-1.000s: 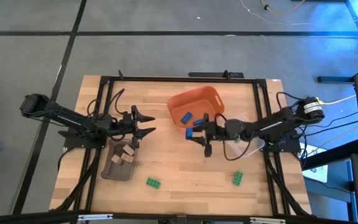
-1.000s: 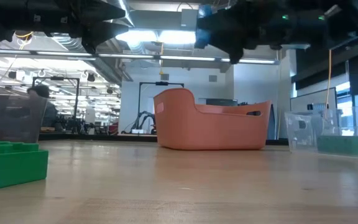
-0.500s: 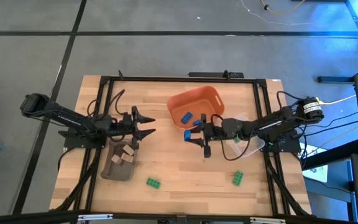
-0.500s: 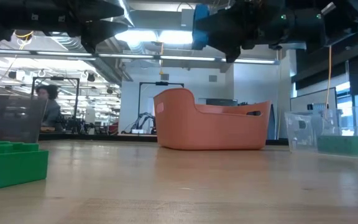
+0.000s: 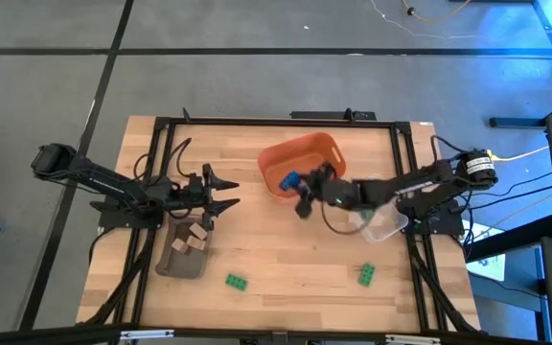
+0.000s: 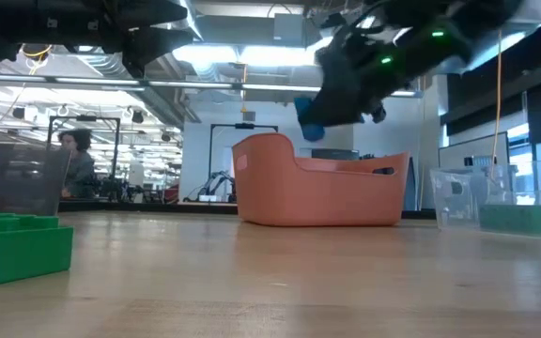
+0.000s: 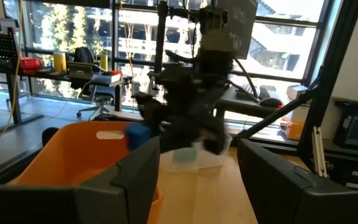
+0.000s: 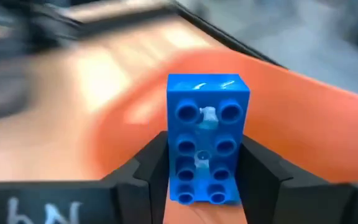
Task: Sort & place blocks by color
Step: Put the blue game piece into the orange bin
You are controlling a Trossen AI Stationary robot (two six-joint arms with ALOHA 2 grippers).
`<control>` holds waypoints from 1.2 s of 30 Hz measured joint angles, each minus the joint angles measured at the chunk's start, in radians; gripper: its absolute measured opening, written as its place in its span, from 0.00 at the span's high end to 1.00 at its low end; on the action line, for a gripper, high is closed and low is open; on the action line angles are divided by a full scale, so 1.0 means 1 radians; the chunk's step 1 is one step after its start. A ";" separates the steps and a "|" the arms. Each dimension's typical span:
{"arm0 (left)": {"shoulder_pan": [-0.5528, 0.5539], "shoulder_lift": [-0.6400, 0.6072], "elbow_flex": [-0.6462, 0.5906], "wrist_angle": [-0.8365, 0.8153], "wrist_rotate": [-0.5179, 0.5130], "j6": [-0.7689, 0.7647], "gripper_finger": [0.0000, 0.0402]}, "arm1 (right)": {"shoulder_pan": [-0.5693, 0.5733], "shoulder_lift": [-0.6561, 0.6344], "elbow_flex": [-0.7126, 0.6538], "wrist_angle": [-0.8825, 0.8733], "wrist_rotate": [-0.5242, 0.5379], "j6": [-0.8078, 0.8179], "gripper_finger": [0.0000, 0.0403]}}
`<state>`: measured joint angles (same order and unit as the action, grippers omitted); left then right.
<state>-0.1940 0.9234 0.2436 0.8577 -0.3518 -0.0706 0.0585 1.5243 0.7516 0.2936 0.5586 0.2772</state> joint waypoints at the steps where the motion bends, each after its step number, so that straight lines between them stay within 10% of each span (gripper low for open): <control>1: 0.000 0.000 0.000 0.004 0.000 0.000 0.48 | -0.024 0.008 0.042 -0.096 0.013 0.046 0.65; 8: 0.000 0.000 0.000 0.010 -0.002 0.002 0.48 | -0.165 0.168 0.271 -0.510 -0.095 0.215 0.65; 27: -0.001 0.000 0.000 -0.009 0.001 0.001 0.48 | -0.199 0.281 0.306 -0.523 -0.170 0.213 0.65; 36: -0.001 0.000 0.000 -0.009 0.001 -0.001 0.48 | -0.199 0.279 0.306 -0.525 -0.168 0.127 0.23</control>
<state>-0.1951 0.9237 0.2436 0.8490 -0.3504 -0.0719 -0.1402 1.8034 1.0573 -0.2314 0.3904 0.4046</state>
